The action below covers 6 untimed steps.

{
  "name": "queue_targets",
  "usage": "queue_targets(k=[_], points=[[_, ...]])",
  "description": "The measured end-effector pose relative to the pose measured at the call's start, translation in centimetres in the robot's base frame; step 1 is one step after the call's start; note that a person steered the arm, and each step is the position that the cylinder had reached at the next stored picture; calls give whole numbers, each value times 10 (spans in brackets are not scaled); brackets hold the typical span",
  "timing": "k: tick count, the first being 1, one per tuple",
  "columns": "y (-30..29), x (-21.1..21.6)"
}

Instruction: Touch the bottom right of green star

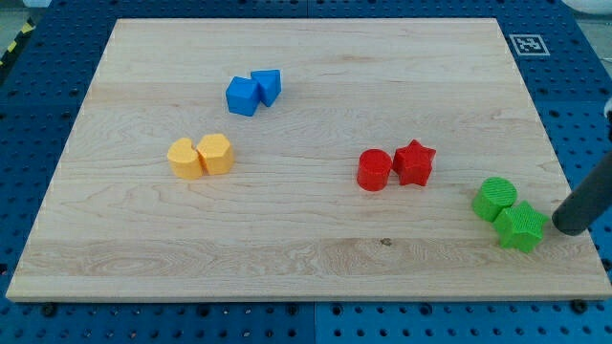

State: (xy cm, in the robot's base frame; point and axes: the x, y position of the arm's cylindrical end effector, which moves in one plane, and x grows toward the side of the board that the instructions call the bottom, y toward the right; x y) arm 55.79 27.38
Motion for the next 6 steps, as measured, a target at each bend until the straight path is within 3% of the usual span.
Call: queue_targets(k=[6], points=[[-21, 40]])
